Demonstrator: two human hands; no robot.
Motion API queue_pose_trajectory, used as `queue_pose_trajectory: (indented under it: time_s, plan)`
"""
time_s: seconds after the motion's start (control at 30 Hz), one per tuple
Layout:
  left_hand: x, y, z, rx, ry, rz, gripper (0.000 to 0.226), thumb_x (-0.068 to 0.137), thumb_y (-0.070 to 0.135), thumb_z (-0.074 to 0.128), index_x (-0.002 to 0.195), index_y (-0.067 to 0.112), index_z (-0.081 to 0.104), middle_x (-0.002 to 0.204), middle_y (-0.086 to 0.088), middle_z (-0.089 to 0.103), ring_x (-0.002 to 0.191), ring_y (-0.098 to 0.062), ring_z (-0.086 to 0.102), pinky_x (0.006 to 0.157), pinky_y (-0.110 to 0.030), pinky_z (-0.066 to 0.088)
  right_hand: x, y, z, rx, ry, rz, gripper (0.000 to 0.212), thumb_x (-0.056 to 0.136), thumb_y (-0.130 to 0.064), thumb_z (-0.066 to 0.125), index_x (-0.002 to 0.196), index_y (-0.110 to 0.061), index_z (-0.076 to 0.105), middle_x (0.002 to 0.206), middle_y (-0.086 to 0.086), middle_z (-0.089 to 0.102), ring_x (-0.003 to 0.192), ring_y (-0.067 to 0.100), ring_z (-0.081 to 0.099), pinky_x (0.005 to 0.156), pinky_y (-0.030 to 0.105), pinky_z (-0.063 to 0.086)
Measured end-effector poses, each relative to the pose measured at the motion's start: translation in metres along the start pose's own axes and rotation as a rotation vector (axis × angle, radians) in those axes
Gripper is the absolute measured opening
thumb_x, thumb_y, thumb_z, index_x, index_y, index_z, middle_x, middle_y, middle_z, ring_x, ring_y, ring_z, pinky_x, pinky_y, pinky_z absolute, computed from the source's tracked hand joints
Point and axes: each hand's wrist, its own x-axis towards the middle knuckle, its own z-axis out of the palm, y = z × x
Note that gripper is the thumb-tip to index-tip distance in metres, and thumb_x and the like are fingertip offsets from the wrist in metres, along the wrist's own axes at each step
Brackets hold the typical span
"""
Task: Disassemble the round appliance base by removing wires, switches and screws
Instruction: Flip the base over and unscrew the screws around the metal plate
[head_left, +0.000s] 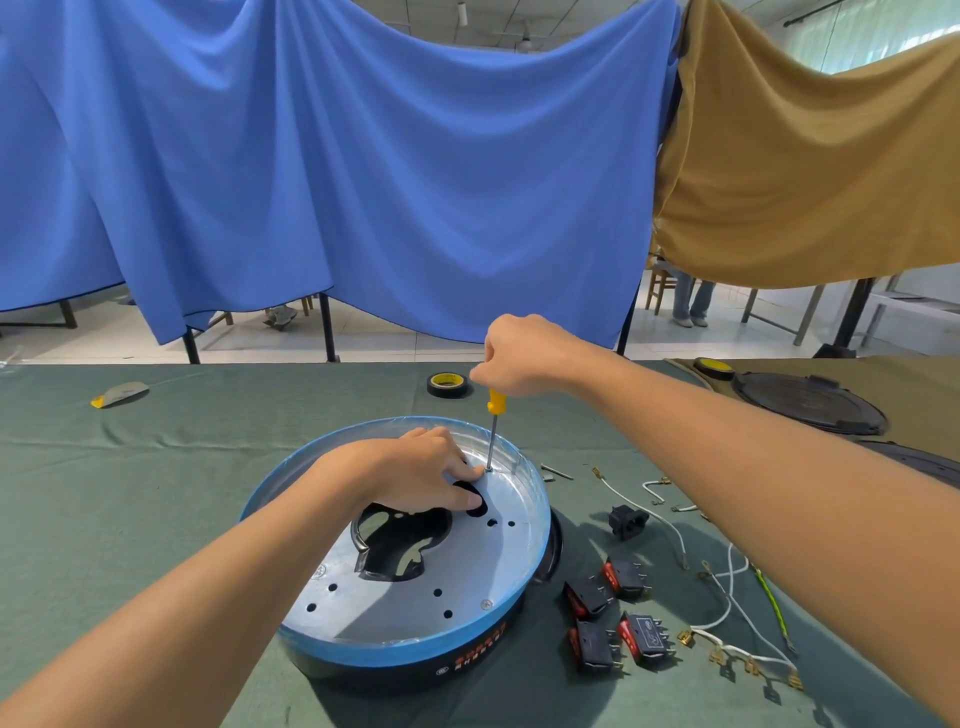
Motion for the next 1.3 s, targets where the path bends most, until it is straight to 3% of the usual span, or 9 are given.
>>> queue_pose_trajectory:
  time_s: [0.1,0.23,0.33,0.47,0.63,0.73,0.8,0.93,1.3]
  plan:
    - [-0.0001,0.0000,-0.0002,0.006,-0.004,-0.002,0.051,0.095,0.054,0.044,0.143,0.039,0.040,0.142,0.004,0.031,0.136,-0.020,0.022,0.112,-0.042,0.024,0.0013,0.0001,-0.0018,0.043,-0.055,-0.014,0.025,0.081,-0.026,0.057,0.096,-0.007,0.064,0.084,0.007,0.060,0.073,0.024,0.049,0.061,0.031,0.043]
    - [-0.0007,0.0001,-0.0001,-0.004,0.000,-0.007,0.050,0.095,0.054,0.045,0.142,0.040,0.041,0.142,0.005,0.032,0.136,-0.019,0.022,0.111,-0.042,0.024,0.0005,-0.0012,-0.0017,0.009,-0.023,-0.023,0.039,0.085,-0.038,0.058,0.059,-0.015,0.041,0.058,0.001,0.038,0.056,0.021,0.035,0.050,0.028,0.027]
    - [-0.0014,0.0004,0.0001,0.001,-0.001,-0.007,0.051,0.095,0.054,0.044,0.143,0.040,0.040,0.143,0.005,0.031,0.137,-0.019,0.021,0.111,-0.041,0.024,-0.0008,-0.0019,-0.0011,-0.016,-0.014,-0.027,0.036,0.086,-0.026,0.055,0.058,-0.015,0.036,0.058,0.002,0.034,0.056,0.022,0.031,0.050,0.029,0.024]
    - [-0.0012,0.0014,-0.0006,0.010,-0.003,-0.009,0.052,0.095,0.055,0.043,0.144,0.039,0.038,0.144,0.006,0.030,0.138,-0.018,0.020,0.112,-0.041,0.023,-0.0002,-0.0022,-0.0038,0.032,-0.071,-0.036,0.017,0.080,-0.026,0.058,0.085,-0.010,0.063,0.078,0.008,0.057,0.070,0.024,0.048,0.057,0.029,0.040]
    - [-0.0027,0.0021,0.0002,0.011,-0.005,-0.011,0.051,0.095,0.054,0.043,0.144,0.040,0.038,0.144,0.005,0.030,0.138,-0.019,0.020,0.111,-0.039,0.023,0.0006,0.0007,-0.0010,-0.001,0.004,0.001,0.039,0.087,-0.037,0.055,0.059,-0.015,0.038,0.059,0.002,0.038,0.058,0.023,0.038,0.050,0.029,0.028]
    - [-0.0027,0.0025,-0.0004,0.015,-0.010,-0.014,0.052,0.096,0.054,0.042,0.145,0.039,0.036,0.145,0.005,0.029,0.138,-0.019,0.019,0.112,-0.040,0.022,0.0011,0.0006,-0.0008,0.019,-0.018,-0.009,0.015,0.084,-0.022,0.055,0.077,-0.009,0.058,0.075,0.009,0.054,0.070,0.025,0.044,0.058,0.031,0.037]
    - [-0.0026,0.0026,-0.0007,0.017,-0.013,-0.018,0.052,0.096,0.054,0.042,0.145,0.040,0.036,0.145,0.005,0.028,0.138,-0.019,0.019,0.112,-0.041,0.022,0.0006,0.0006,-0.0032,0.041,-0.052,-0.013,0.022,0.081,-0.026,0.058,0.092,-0.008,0.063,0.086,0.009,0.061,0.074,0.023,0.048,0.062,0.031,0.041]
    - [-0.0025,0.0026,0.0001,0.009,-0.008,-0.025,0.051,0.095,0.055,0.043,0.144,0.041,0.037,0.145,0.006,0.028,0.139,-0.018,0.018,0.111,-0.040,0.022,-0.0009,0.0011,-0.0021,-0.012,-0.011,0.000,0.033,0.085,-0.034,0.055,0.062,-0.016,0.041,0.061,0.002,0.041,0.059,0.023,0.039,0.051,0.028,0.028]
    - [-0.0014,0.0026,-0.0003,0.012,-0.017,-0.027,0.051,0.095,0.055,0.043,0.144,0.040,0.037,0.145,0.005,0.028,0.138,-0.020,0.019,0.113,-0.043,0.022,-0.0001,0.0029,-0.0004,-0.018,0.020,0.002,0.038,0.085,-0.035,0.056,0.060,-0.016,0.036,0.059,0.001,0.037,0.057,0.022,0.036,0.049,0.028,0.026]
